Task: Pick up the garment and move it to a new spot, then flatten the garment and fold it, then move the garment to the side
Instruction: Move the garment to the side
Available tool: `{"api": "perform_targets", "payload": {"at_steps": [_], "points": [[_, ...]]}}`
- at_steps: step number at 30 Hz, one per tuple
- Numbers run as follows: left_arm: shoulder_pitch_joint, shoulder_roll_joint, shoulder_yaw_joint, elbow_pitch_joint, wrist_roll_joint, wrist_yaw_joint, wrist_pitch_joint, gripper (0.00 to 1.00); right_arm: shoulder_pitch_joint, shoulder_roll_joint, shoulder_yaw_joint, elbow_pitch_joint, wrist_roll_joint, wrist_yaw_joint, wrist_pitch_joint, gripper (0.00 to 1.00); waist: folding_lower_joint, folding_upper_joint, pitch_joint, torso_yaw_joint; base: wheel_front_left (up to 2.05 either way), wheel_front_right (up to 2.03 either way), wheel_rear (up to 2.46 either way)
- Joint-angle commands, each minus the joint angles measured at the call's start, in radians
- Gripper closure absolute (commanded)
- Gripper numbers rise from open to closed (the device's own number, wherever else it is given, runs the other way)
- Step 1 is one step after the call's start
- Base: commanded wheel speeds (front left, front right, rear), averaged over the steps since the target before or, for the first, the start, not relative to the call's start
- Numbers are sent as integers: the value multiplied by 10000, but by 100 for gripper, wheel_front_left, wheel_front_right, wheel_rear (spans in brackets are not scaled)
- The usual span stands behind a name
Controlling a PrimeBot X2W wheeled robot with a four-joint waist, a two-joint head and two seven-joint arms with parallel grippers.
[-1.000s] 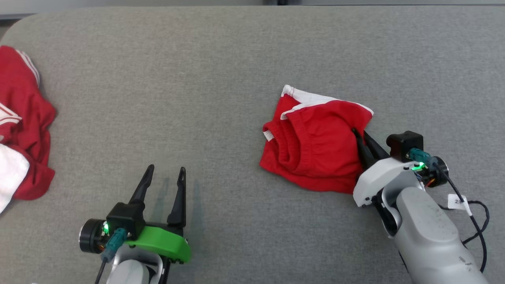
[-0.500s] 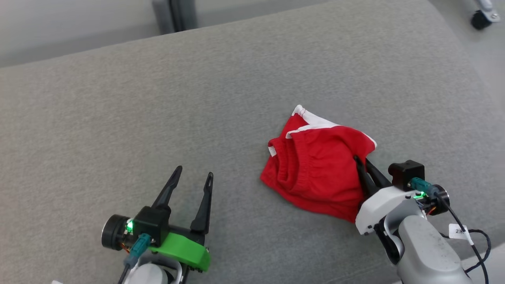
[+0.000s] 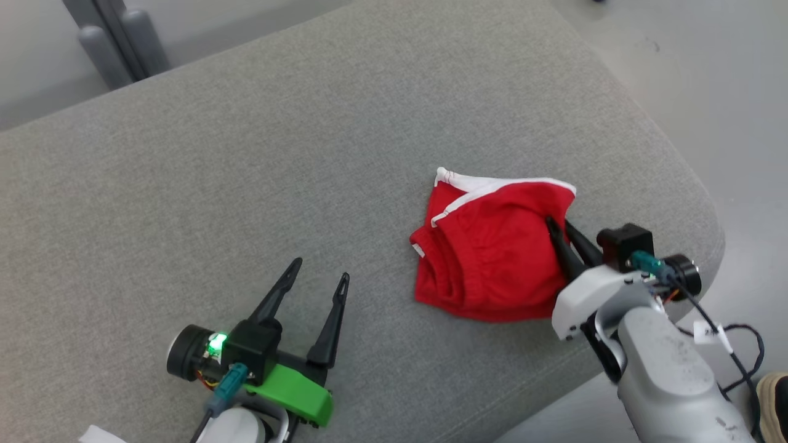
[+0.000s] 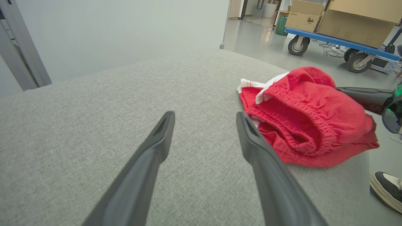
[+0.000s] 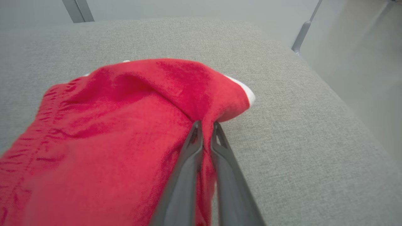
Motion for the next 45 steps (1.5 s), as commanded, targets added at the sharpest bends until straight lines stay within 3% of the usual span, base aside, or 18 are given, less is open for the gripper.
{"api": "perform_targets", "payload": {"at_steps": [1,9,17,22,25,26,28,32,36,41,45], "points": [[-219,207,46,-32,-18,-28,-6,0,-417,-25,-113,44,-339,-15,0,100,0,-1,631,214,0,0,0],[-942,839,-114,-308,-167,-28,-6,0,-2800,-267,-1492,906,-2721,-15,110,100,0,-1,2074,1410,0,0,0],[-1648,1056,-257,-511,-360,-28,-4,0,-4667,-1765,-3025,1575,-4906,-15,1215,100,0,-1,3032,2489,0,0,0],[-1910,1081,-271,-583,-432,-28,-6,0,-5120,-2157,-4347,1395,-5499,-15,1615,73,0,-1,3366,2809,0,0,0],[-2013,1078,-255,-551,-459,-27,-4,0,-5219,-2232,-5097,1129,-5798,-15,1483,80,0,-1,3422,2882,0,0,0],[-2052,1052,-202,-518,-473,-27,-4,0,-5253,-2255,-5389,1021,-5909,-15,1437,62,0,-1,3432,2899,0,0,0],[-2124,1000,-86,-484,-520,-27,-1,0,-5326,-2140,-5886,766,-6175,-15,1275,0,0,-1,3404,2911,0,0,0],[-2080,878,132,-389,-517,-4,3,0,-5427,-1632,-6470,325,-6490,-15,638,0,0,-1,3163,2908,0,0,0],[-1869,740,353,-330,-458,-4,2,0,-5359,-752,-6305,-174,-6394,-15,103,0,0,-1,2680,2890,0,0,0],[-1625,499,927,-145,-361,-5,-1,0,-4988,-137,-5074,-941,-5147,-15,-8,0,0,-1,1986,2981,0,0,0],[-1398,286,1593,89,-250,-5,-3,0,-4133,-52,-3823,-1818,-3729,-15,-13,0,0,-1,1420,3161,0,0,0]]}}
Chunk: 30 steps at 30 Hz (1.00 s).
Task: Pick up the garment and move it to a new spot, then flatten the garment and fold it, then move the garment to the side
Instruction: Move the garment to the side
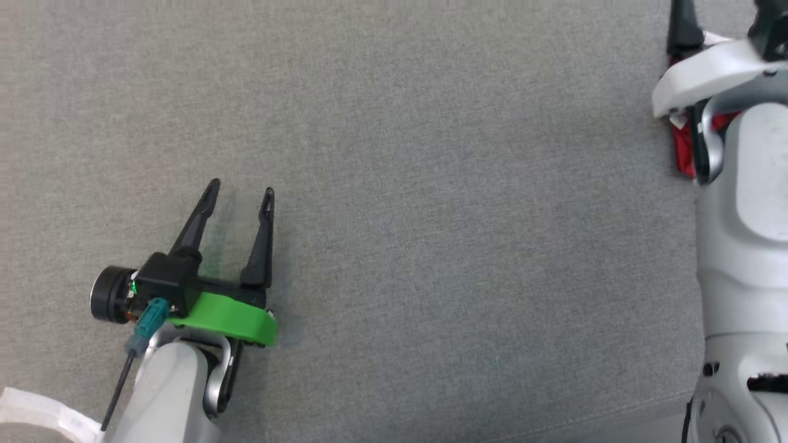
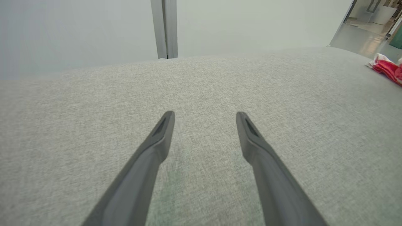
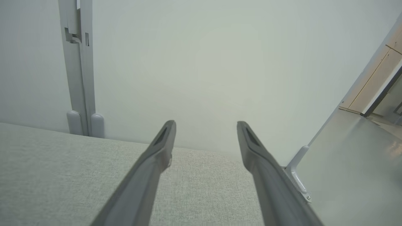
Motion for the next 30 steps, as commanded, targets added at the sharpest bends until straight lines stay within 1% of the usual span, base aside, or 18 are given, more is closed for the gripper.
{"api": "perform_targets", "payload": {"at_steps": [1,2,5,10,21,25,30], "points": [[188,-66,178,92,88,24,1,0,466,-38,322,-176,743,-15,-39,0,-1,0,-681,243,0,0,0],[252,-152,335,154,52,24,0,0,757,-41,546,-372,1347,-15,-40,0,-1,0,-843,333,0,0,0],[401,-255,743,284,123,24,0,0,1706,-21,1200,-719,2297,-15,-41,0,-1,0,-1220,556,0,0,0],[755,-415,1303,570,312,24,0,0,3140,-30,1947,-820,3204,-15,-42,0,-1,0,-1815,890,0,0,0],[2002,-811,2395,954,710,25,0,0,5700,-26,2646,-1017,3899,-15,-44,0,-1,0,-3242,1263,0,0,0],[2525,-887,2688,968,780,27,0,0,6406,-30,2685,-1166,4037,-15,-44,0,-1,0,-3671,1344,0,0,0],[2945,-945,2893,902,907,96,0,0,6941,-31,2773,-1296,4223,-15,-44,0,-1,0,-3944,1427,0,0,0]]}}
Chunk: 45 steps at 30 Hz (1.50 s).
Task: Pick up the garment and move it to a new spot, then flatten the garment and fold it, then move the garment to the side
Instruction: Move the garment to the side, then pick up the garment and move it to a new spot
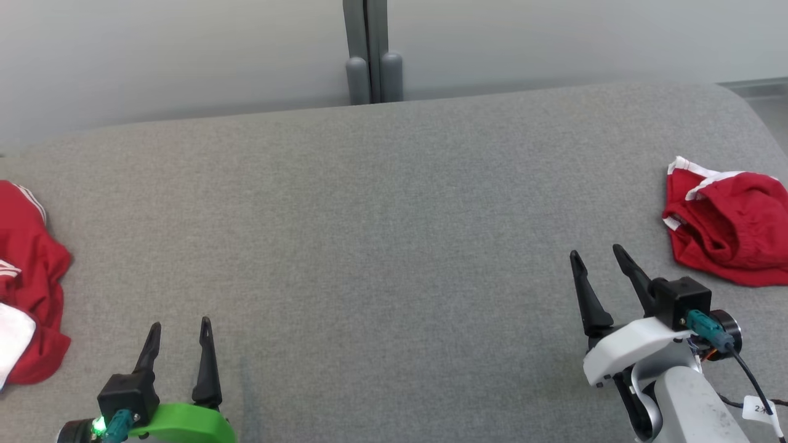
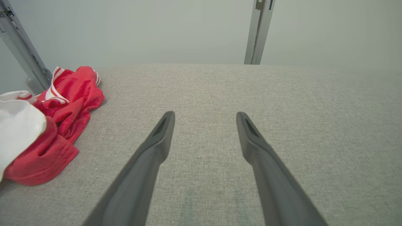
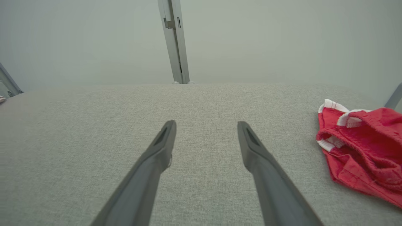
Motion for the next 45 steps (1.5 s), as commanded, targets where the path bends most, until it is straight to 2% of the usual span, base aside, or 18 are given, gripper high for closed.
{"api": "perform_targets", "payload": {"at_steps": [1,7,11,13,15,17,20,28,31,36,45], "points": [[217,-10,50,15,35,40,-2,0,220,-43,14,-67,112,-15,-44,0,0,0,-262,170,0,0,0],[239,-19,-29,160,-371,37,-2,0,415,-38,242,-72,281,-15,-44,0,0,0,-200,341,0,0,0],[10,-8,-13,295,-562,18,-2,0,398,-40,406,-150,257,-15,-44,0,0,0,-87,726,0,0,0],[-163,-9,111,496,-794,63,-2,0,396,-43,809,-227,369,-15,-44,0,0,0,83,1645,0,0,0],[-249,-7,185,533,-904,41,-4,0,325,-43,971,-209,447,-15,-45,0,0,0,153,2092,0,0,0],[-283,-7,352,639,-893,16,-2,0,203,-41,1169,-156,460,-15,-45,0,0,0,239,2851,0,0,0],[-273,-9,518,722,-797,1,-4,0,107,-41,1329,-33,469,-15,-45,0,0,0,304,3567,0,0,0],[-186,-16,996,687,-1448,-46,-4,0,-153,-47,1673,261,477,-15,-45,0,0,0,491,5169,0,0,0],[18,-16,1243,704,-1125,57,-4,0,-330,-46,2016,389,508,-15,-45,0,0,0,599,5322,0,0,0],[-47,-18,1362,791,-1478,46,-4,0,-594,-59,2311,555,501,-15,-45,0,0,0,758,5372,0,0,0],[-1141,-1,1303,1438,-1658,-53,-4,0,-802,-55,2173,228,52,-15,-45,0,0,0,1314,5228,0,0,0]]}}
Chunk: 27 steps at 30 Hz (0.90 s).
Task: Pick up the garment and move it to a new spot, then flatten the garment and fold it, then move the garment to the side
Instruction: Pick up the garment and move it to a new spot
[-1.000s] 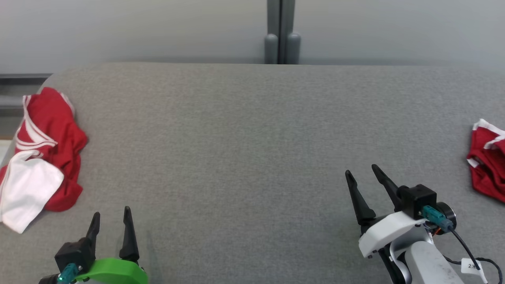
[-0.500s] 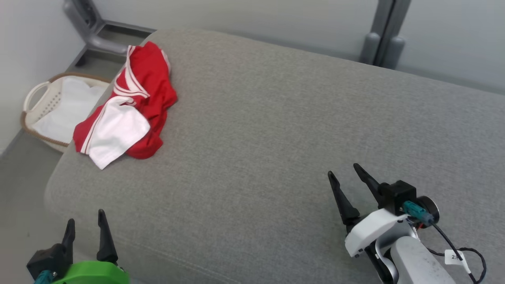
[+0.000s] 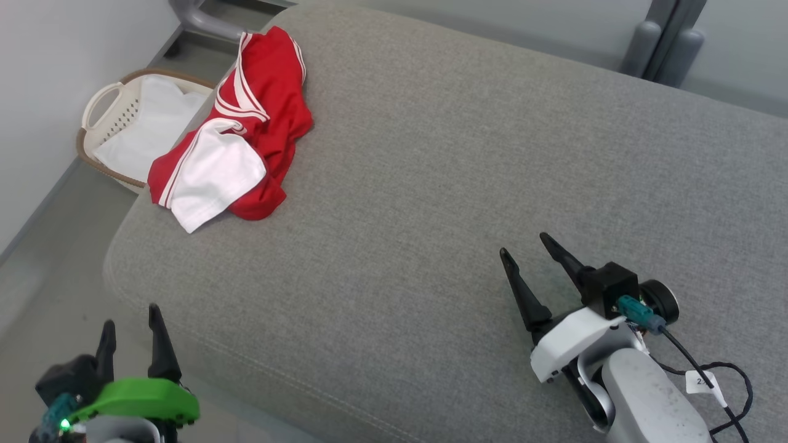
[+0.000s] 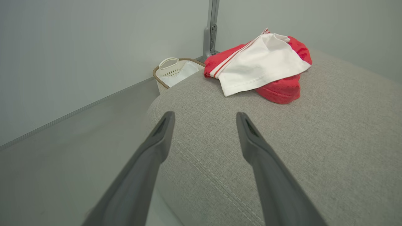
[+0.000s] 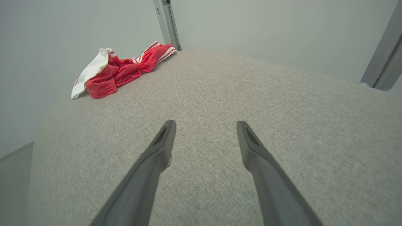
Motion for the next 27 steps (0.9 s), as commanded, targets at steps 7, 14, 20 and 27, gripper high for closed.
{"api": "perform_targets", "payload": {"at_steps": [7,14,20,27], "points": [[-2191,1103,-800,911,-1051,-44,-5,0,-655,-69,119,-444,-529,-15,-45,0,0,0,1239,-937,0,0,0],[-4285,2799,-2237,1816,-2435,-39,-5,0,-1314,-73,426,-980,-953,-15,-43,0,0,0,2337,-1829,0,0,0],[-5760,3999,-3685,2848,-3978,-40,-5,0,-1693,-63,608,-1428,-1057,-15,-45,0,0,0,3064,-2574,0,0,0],[-6804,4892,-5322,4070,-5742,-39,512,0,-1870,-56,628,-1774,-1210,-15,-45,0,0,0,3681,-3272,0,0,0]]}}
